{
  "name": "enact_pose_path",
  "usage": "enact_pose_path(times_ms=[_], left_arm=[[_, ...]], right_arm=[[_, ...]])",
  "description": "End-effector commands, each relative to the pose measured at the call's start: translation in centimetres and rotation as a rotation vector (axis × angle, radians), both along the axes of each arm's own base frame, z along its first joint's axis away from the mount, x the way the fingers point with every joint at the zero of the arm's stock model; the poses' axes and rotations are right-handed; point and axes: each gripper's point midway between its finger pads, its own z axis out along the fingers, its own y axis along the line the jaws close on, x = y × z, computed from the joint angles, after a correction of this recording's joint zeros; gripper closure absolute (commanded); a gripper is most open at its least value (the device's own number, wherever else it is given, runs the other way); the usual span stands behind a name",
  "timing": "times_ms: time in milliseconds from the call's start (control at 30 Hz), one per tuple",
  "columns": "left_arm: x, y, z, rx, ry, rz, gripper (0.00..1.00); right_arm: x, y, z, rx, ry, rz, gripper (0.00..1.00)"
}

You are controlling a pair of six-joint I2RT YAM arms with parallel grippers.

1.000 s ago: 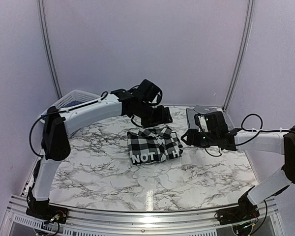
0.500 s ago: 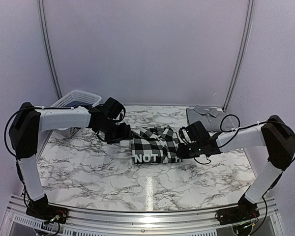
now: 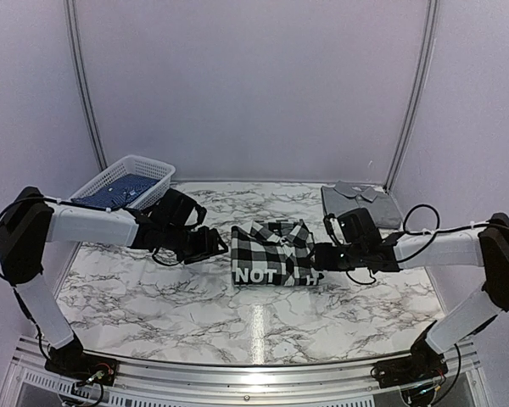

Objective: Fold and stack the long sleeve shirts
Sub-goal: Smooth out the square-folded shirt at the center of the board, then move the square-folded shirt to the center of the board.

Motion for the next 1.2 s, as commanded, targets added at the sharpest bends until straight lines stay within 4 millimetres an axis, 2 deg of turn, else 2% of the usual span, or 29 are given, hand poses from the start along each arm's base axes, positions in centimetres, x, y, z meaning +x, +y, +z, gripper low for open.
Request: enact_pose_path(times_ms=[0,200,333,500,633,733,833,967,1100,1167], left_arm=[[0.3,-1.7,4.7,-0.214,-0.123,-0.031,0.33],[0.3,-4.0,3.4,-0.211,-0.101,-0.095,0.32],[0.8,-5.2,1.5,-0.201,-0.059,-0.105,0.41],[1.1,-5.5,0.1,-0.197,-0.023,-0.086,0.61],[0.3,-3.5,-0.9,-0.131,0.023,-0.024,0.75],[-0.7,-1.6,-1.9,-0.072,0.043,0.01,0.78],[-1.1,-0.6,-2.4,-0.046,0.074,0.022,0.77],[-0.7,-0.4,-1.6,-0.029,0.042,0.013,0.52],[1.3,1.0,0.0,0.019,-0.019,0.047,0.5],[2.7,2.0,1.2,0.059,-0.063,0.073,0.5]], right_arm=[[2.8,-0.6,1.8,0.036,-0.03,0.006,0.39],[5.7,0.8,-0.1,0.078,-0.014,0.044,0.4],[6.2,1.5,-1.8,0.081,0.021,0.053,0.46],[5.0,3.5,-2.5,0.126,0.056,0.097,0.61],[2.8,6.4,-2.5,0.138,0.078,0.161,0.64],[1.4,6.8,-2.2,0.144,0.095,0.172,0.64],[0.7,5.6,-1.8,0.114,0.096,0.152,0.53],[1.0,3.4,-0.5,0.076,0.082,0.128,0.37],[3.6,2.1,1.8,0.051,0.027,0.098,0.35],[5.3,2.3,2.5,0.039,0.01,0.096,0.38]])
